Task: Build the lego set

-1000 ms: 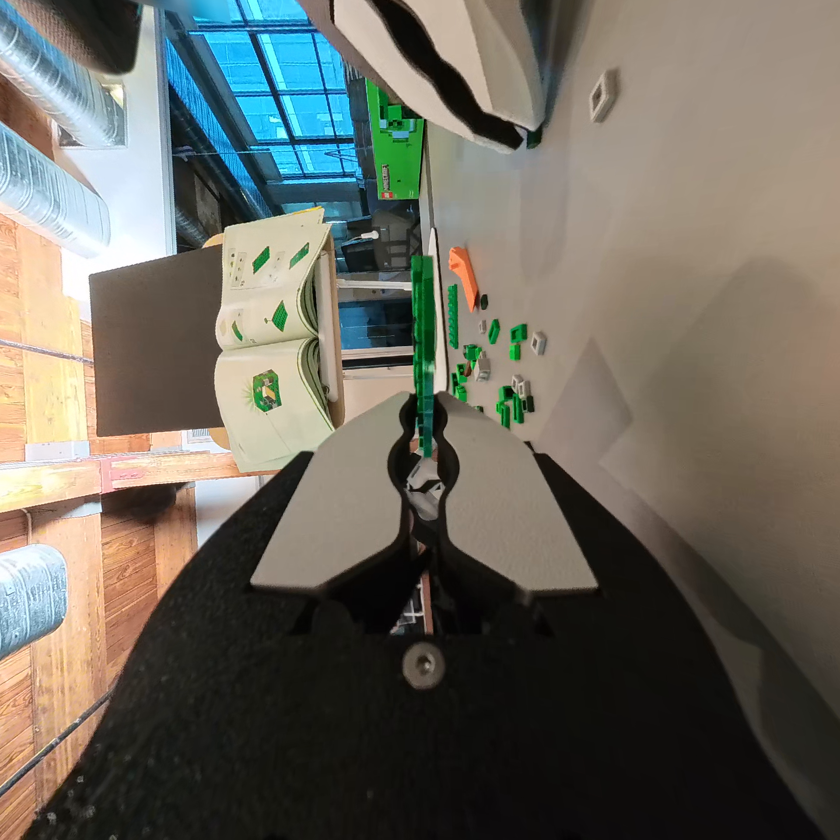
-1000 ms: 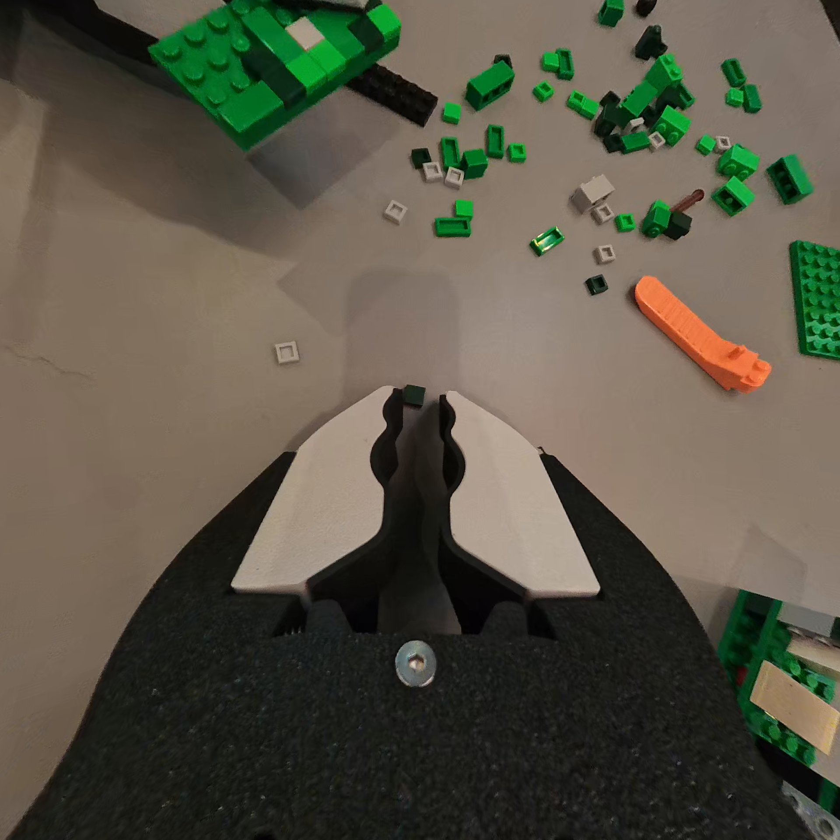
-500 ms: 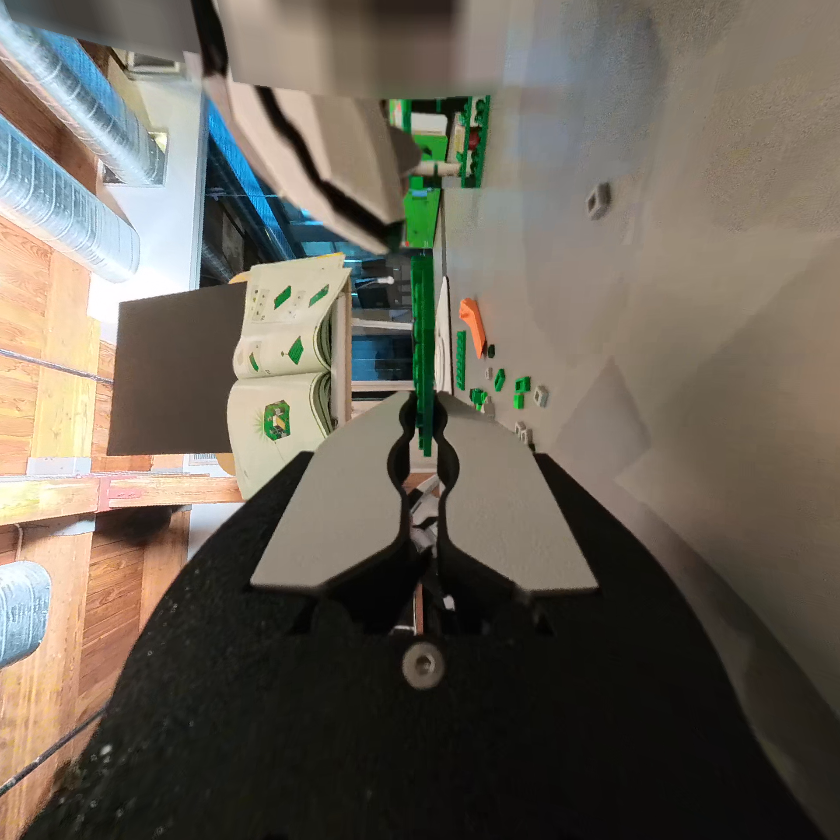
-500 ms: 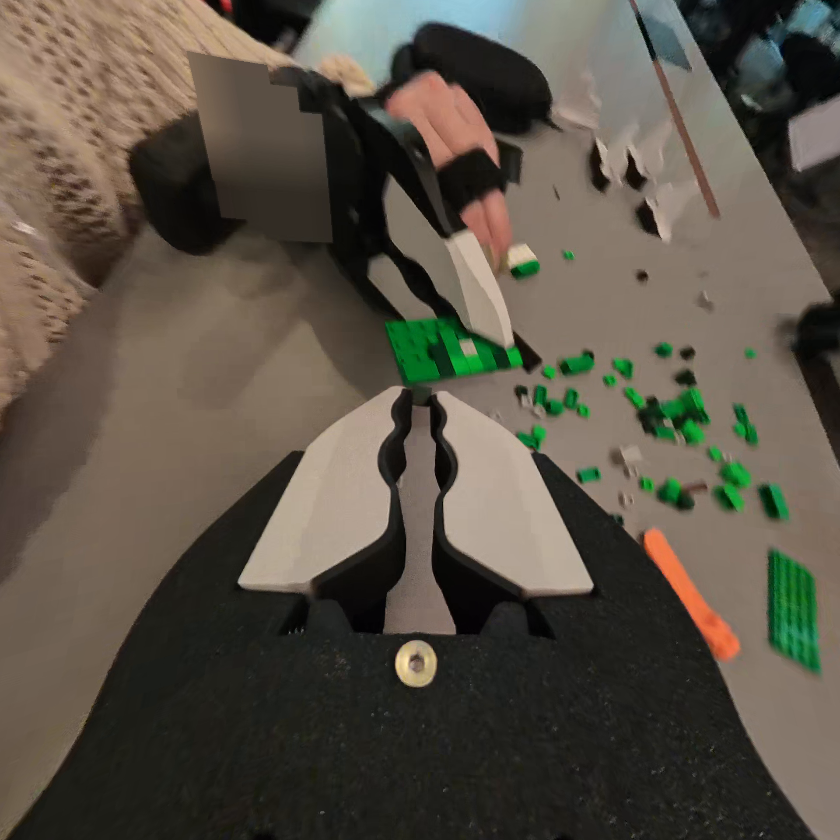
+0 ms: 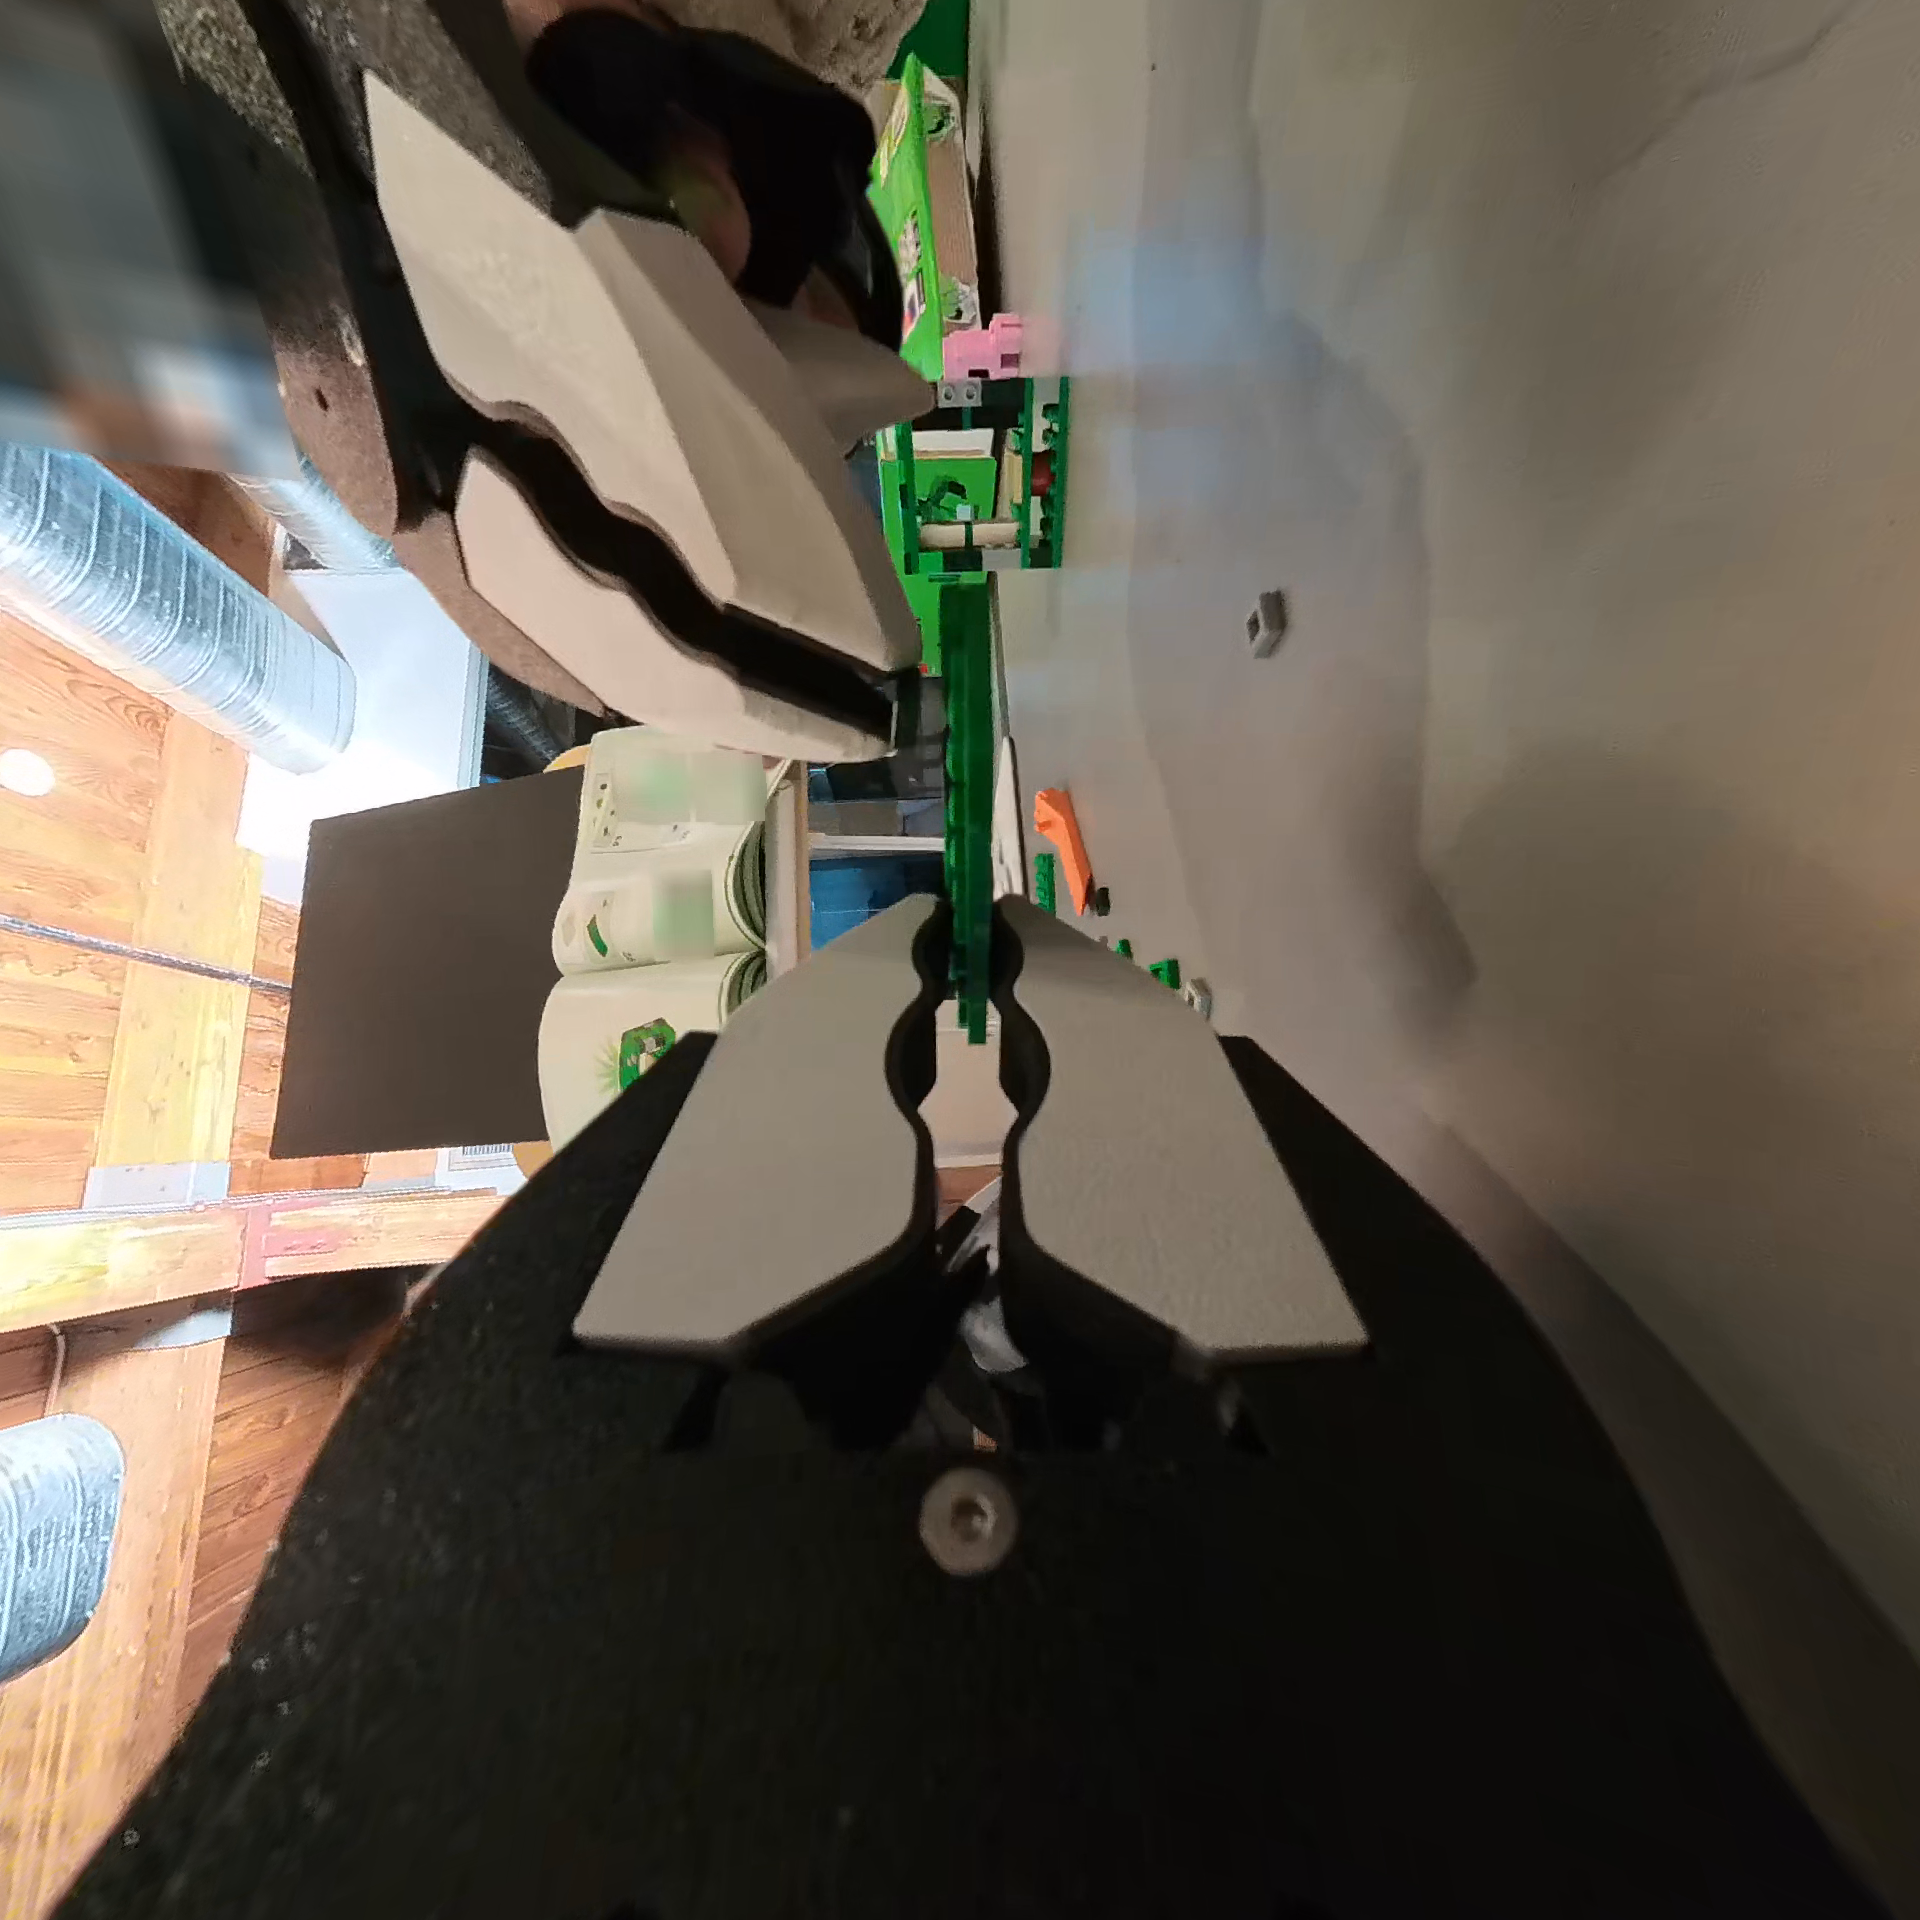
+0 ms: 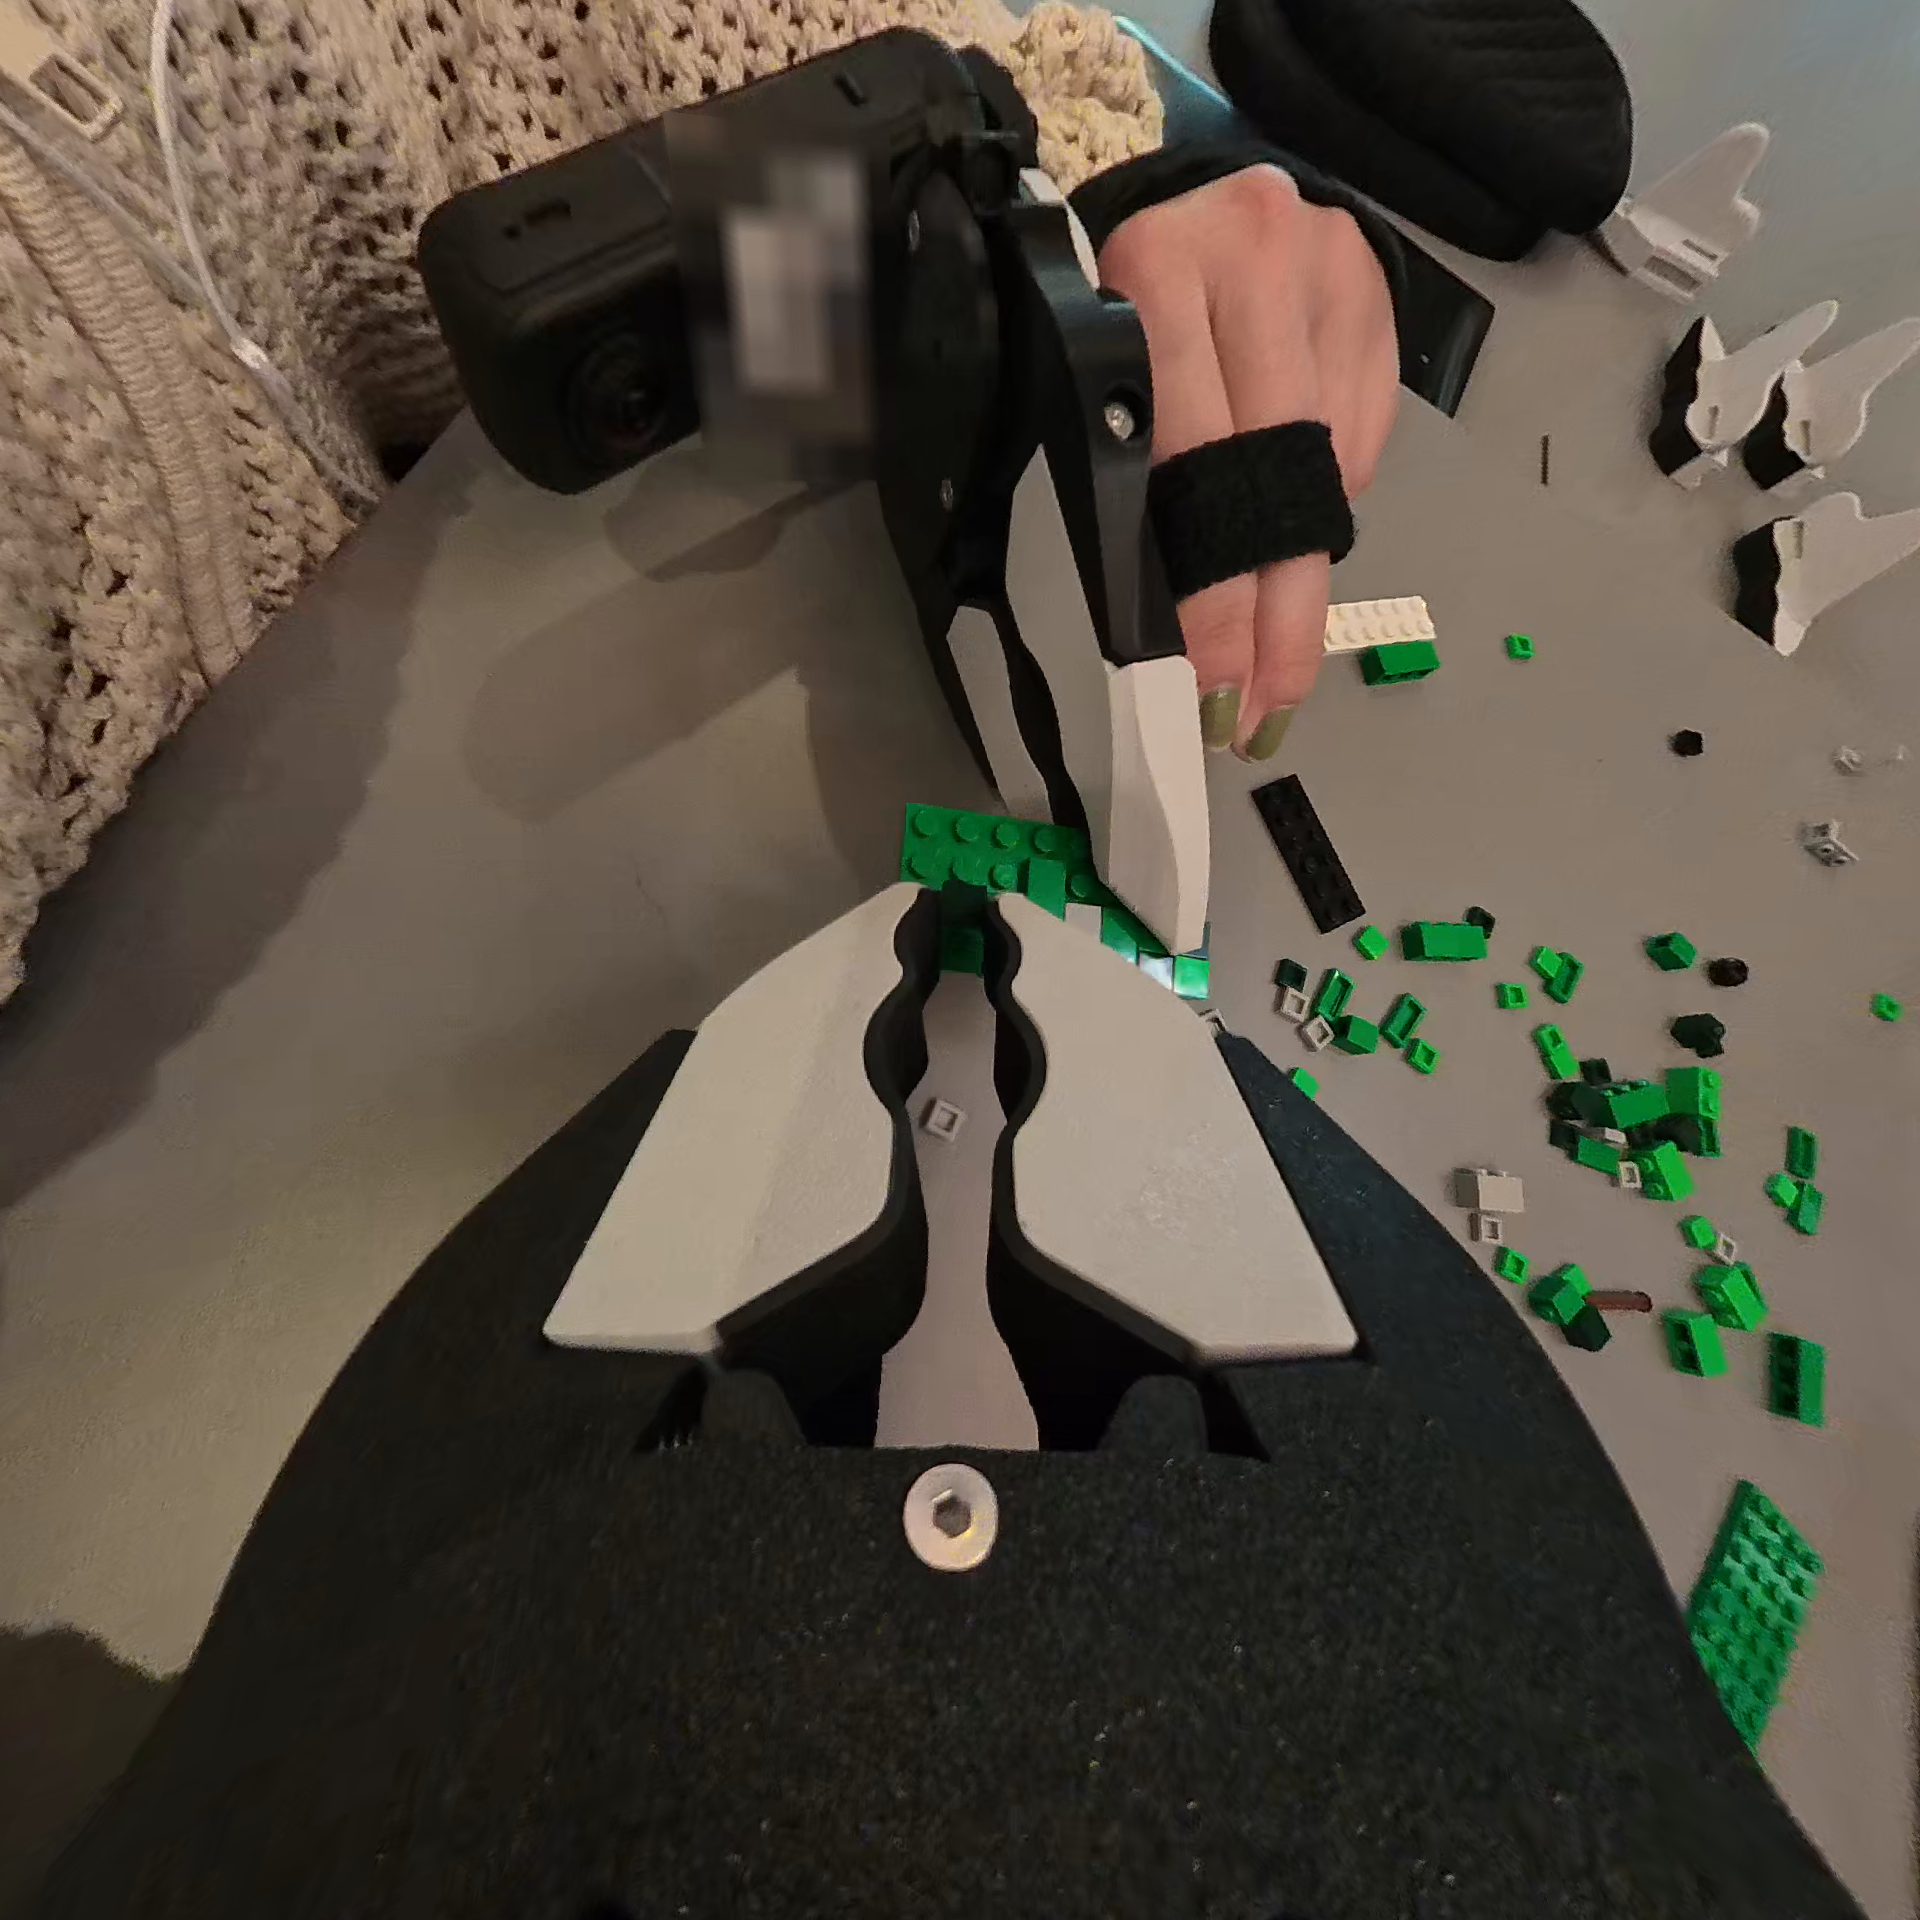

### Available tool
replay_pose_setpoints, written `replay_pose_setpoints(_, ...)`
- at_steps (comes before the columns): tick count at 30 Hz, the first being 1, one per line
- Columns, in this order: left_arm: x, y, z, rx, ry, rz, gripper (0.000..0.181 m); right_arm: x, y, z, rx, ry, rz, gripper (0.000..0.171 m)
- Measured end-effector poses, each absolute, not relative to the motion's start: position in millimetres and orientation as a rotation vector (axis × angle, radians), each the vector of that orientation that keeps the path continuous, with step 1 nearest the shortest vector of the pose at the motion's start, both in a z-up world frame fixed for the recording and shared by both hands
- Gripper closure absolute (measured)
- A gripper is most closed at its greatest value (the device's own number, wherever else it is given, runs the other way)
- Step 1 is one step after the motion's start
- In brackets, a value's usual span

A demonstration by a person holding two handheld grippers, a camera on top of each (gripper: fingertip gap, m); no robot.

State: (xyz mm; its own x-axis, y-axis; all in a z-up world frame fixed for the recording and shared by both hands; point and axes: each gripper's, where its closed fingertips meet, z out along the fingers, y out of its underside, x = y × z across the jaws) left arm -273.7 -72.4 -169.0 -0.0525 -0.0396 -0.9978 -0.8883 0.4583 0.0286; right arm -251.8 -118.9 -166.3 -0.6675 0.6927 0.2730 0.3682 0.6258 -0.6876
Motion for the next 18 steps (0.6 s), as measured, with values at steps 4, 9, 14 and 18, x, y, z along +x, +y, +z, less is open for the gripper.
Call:
replay_pose_setpoints(4, -272.1, -73.3, -169.5, -0.858, 1.471, 0.852, 0.176, -249.6, -119.6, -167.3, -0.833, -2.355, 0.824, 0.164)
replay_pose_setpoints(9, -271.0, -73.7, -169.7, -0.855, 1.474, 0.849, 0.176, -250.1, -120.8, -169.9, -0.829, -2.37, 0.81, 0.164)
replay_pose_setpoints(14, -270.3, -73.9, -170.6, -0.853, 1.481, 0.849, 0.176, -250.2, -120.7, -172.4, -0.833, -2.38, 0.804, 0.164)
replay_pose_setpoints(18, -270.5, -73.7, -171.1, -0.855, 1.482, 0.848, 0.176, -251.0, -120.4, -172.7, -0.831, -2.374, 0.802, 0.162)
